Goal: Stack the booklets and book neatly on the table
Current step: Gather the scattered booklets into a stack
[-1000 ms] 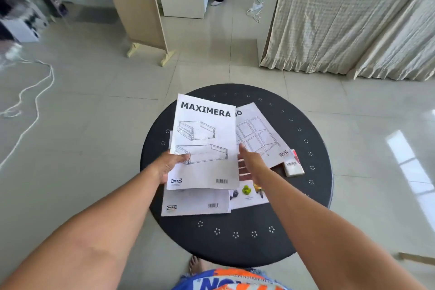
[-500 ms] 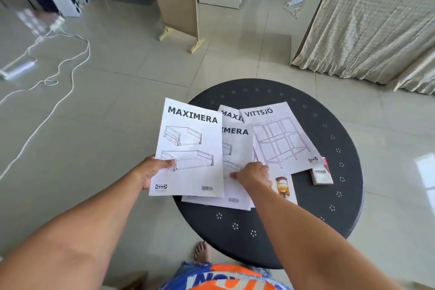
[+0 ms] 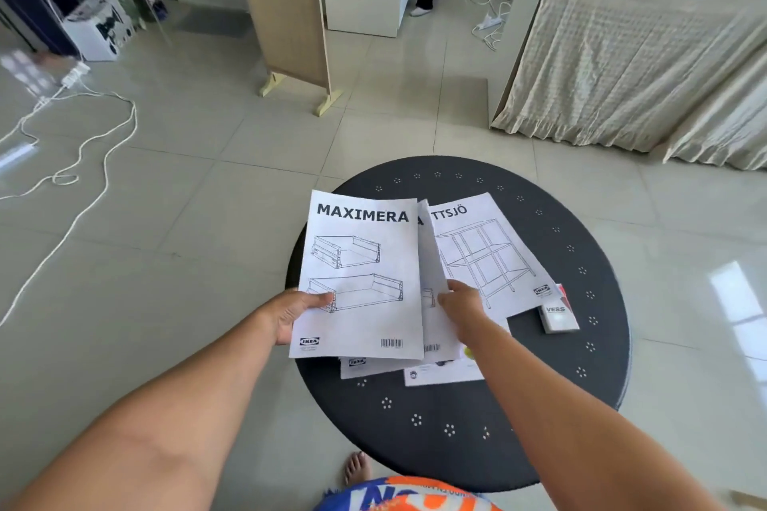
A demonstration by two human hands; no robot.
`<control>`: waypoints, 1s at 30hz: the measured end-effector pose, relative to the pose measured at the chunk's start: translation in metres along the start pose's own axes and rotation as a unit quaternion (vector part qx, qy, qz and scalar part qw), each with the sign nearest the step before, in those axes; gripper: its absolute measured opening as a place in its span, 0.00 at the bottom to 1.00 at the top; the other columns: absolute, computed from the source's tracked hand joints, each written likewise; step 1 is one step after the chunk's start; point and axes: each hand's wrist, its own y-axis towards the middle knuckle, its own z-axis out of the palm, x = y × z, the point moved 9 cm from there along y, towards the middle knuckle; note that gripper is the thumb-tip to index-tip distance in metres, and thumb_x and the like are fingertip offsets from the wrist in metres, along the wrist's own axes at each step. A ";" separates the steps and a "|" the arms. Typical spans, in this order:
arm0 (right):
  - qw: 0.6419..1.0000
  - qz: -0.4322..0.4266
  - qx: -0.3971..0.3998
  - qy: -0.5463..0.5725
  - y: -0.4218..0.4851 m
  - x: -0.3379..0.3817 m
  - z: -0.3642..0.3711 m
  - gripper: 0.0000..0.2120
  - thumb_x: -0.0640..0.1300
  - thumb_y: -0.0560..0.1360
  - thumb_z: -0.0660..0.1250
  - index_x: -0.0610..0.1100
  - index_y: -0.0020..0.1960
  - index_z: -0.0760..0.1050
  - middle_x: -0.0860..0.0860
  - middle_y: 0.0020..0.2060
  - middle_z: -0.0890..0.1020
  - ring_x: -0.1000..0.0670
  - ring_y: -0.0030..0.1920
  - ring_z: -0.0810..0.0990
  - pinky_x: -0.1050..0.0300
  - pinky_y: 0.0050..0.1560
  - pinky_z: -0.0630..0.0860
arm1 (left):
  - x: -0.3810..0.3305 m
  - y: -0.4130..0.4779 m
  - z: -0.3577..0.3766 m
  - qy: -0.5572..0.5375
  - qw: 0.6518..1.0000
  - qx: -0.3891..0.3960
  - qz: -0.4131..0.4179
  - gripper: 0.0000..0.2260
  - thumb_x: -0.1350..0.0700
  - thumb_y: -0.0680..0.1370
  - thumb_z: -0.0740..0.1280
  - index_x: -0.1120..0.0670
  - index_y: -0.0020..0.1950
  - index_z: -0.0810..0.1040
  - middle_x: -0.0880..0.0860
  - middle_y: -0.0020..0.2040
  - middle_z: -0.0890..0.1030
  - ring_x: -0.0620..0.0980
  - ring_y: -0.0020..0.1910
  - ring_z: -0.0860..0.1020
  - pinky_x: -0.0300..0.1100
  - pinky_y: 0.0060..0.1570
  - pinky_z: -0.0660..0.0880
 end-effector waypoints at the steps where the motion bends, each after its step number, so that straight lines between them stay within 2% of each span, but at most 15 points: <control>1: 1.000 0.003 0.006 0.021 0.004 0.002 -0.008 0.18 0.31 0.73 0.58 0.46 0.54 0.81 0.46 0.43 0.85 0.43 0.43 0.83 0.45 0.53 0.82 | -0.003 0.002 0.008 -0.002 1.000 0.008 0.002 0.22 0.61 0.69 0.73 0.62 0.62 0.78 0.63 0.53 0.83 0.60 0.45 0.84 0.56 0.46 0.80; 3: 0.998 0.006 0.020 0.063 0.008 0.006 -0.021 0.17 0.31 0.75 0.59 0.45 0.55 0.81 0.46 0.42 0.86 0.42 0.43 0.84 0.45 0.51 0.82 | -0.011 0.006 0.023 0.008 1.000 0.011 0.018 0.22 0.62 0.68 0.74 0.63 0.62 0.78 0.63 0.52 0.84 0.60 0.45 0.84 0.57 0.49 0.79; 6: 0.992 0.007 0.032 0.119 0.013 0.010 -0.039 0.15 0.30 0.78 0.59 0.45 0.55 0.80 0.45 0.43 0.84 0.43 0.41 0.82 0.47 0.49 0.80 | -0.027 0.013 0.044 0.044 0.997 0.007 0.062 0.20 0.67 0.71 0.72 0.62 0.62 0.77 0.59 0.46 0.86 0.59 0.43 0.84 0.57 0.49 0.79; 8: 0.989 0.010 0.040 0.139 0.015 0.011 -0.047 0.16 0.31 0.79 0.59 0.44 0.60 0.79 0.42 0.48 0.84 0.43 0.43 0.82 0.46 0.50 0.80 | -0.038 0.015 0.061 0.051 0.994 0.015 0.092 0.23 0.70 0.69 0.72 0.61 0.64 0.75 0.59 0.48 0.85 0.60 0.49 0.83 0.60 0.55 0.77; 10: 0.987 0.009 0.055 0.148 0.016 0.010 -0.050 0.16 0.32 0.80 0.60 0.42 0.63 0.78 0.41 0.51 0.85 0.42 0.44 0.83 0.49 0.46 0.81 | -0.046 0.016 0.076 0.044 0.993 0.026 0.105 0.27 0.67 0.68 0.74 0.59 0.66 0.74 0.60 0.53 0.84 0.60 0.52 0.82 0.61 0.55 0.77; 12: 0.983 0.008 0.086 0.163 0.015 0.011 -0.047 0.16 0.31 0.79 0.60 0.41 0.62 0.79 0.40 0.50 0.85 0.42 0.43 0.84 0.49 0.43 0.83 | -0.046 0.018 0.091 0.009 0.995 0.053 0.083 0.28 0.60 0.65 0.77 0.59 0.64 0.76 0.61 0.52 0.85 0.60 0.49 0.84 0.59 0.50 0.79; 14: 0.978 0.003 0.121 0.171 0.012 0.014 -0.043 0.18 0.30 0.78 0.58 0.41 0.61 0.81 0.37 0.52 0.85 0.41 0.44 0.84 0.43 0.48 0.83 | -0.043 0.017 0.103 -0.011 0.996 0.078 0.052 0.33 0.53 0.59 0.81 0.61 0.61 0.79 0.64 0.54 0.84 0.63 0.52 0.83 0.60 0.50 0.79; 17: 0.967 0.004 0.179 0.183 0.010 0.020 -0.041 0.22 0.28 0.79 0.53 0.44 0.61 0.80 0.37 0.54 0.84 0.38 0.50 0.82 0.36 0.61 0.76 | -0.040 0.022 0.110 -0.016 0.995 0.091 0.048 0.38 0.52 0.54 0.84 0.60 0.62 0.79 0.65 0.59 0.81 0.65 0.58 0.80 0.63 0.57 0.75; 19: 0.952 0.013 0.227 0.203 0.009 0.023 -0.042 0.24 0.27 0.80 0.50 0.45 0.62 0.78 0.40 0.53 0.85 0.39 0.50 0.83 0.42 0.56 0.81 | -0.039 0.024 0.110 -0.021 0.995 0.080 0.051 0.39 0.54 0.54 0.84 0.61 0.63 0.78 0.66 0.61 0.80 0.67 0.59 0.79 0.65 0.58 0.74; 21: 0.952 0.011 0.249 0.178 0.010 0.029 -0.047 0.20 0.29 0.81 0.53 0.44 0.62 0.79 0.43 0.51 0.85 0.44 0.45 0.85 0.51 0.45 0.84 | -0.040 0.026 0.110 -0.027 0.996 0.060 0.055 0.35 0.56 0.60 0.81 0.63 0.65 0.76 0.68 0.63 0.78 0.68 0.60 0.78 0.67 0.58 0.72; 23: 0.979 -0.017 0.192 0.069 0.018 0.039 -0.063 0.15 0.34 0.81 0.59 0.43 0.60 0.81 0.45 0.48 0.85 0.48 0.41 0.83 0.55 0.40 0.80 | -0.042 0.029 0.110 -0.032 0.997 0.046 0.057 0.28 0.59 0.67 0.75 0.64 0.65 0.75 0.69 0.64 0.76 0.68 0.59 0.78 0.67 0.59 0.71; 25: 0.996 -0.043 0.070 -0.046 0.041 0.047 -0.093 0.13 0.39 0.79 0.63 0.41 0.63 0.79 0.45 0.46 0.83 0.49 0.38 0.80 0.57 0.39 0.76 | -0.046 0.032 0.109 -0.042 0.997 0.035 0.062 0.25 0.60 0.70 0.73 0.63 0.65 0.76 0.68 0.64 0.76 0.66 0.57 0.78 0.66 0.58 0.72; 26: 0.993 -0.053 0.002 -0.106 0.053 0.051 -0.110 0.15 0.42 0.79 0.66 0.42 0.65 0.78 0.45 0.49 0.82 0.48 0.41 0.80 0.56 0.41 0.76 | -0.049 0.032 0.108 -0.048 0.996 0.030 0.067 0.25 0.59 0.69 0.74 0.63 0.65 0.76 0.68 0.64 0.77 0.66 0.56 0.79 0.65 0.57 0.74; 28: 0.954 -0.057 -0.105 -0.274 0.068 0.060 -0.140 0.24 0.50 0.76 0.69 0.47 0.70 0.72 0.44 0.60 0.79 0.43 0.58 0.78 0.50 0.57 0.75 | -0.054 0.028 0.103 -0.057 0.995 0.021 0.080 0.32 0.58 0.62 0.80 0.62 0.64 0.77 0.67 0.62 0.78 0.64 0.53 0.81 0.63 0.53 0.77; 30: 0.917 -0.039 -0.138 -0.373 0.084 0.059 -0.155 0.35 0.58 0.72 0.71 0.46 0.74 0.65 0.42 0.69 0.72 0.40 0.69 0.70 0.44 0.68 0.67 | -0.055 0.029 0.096 -0.062 0.995 0.015 0.083 0.41 0.56 0.53 0.83 0.61 0.64 0.77 0.66 0.62 0.79 0.65 0.55 0.81 0.62 0.51 0.78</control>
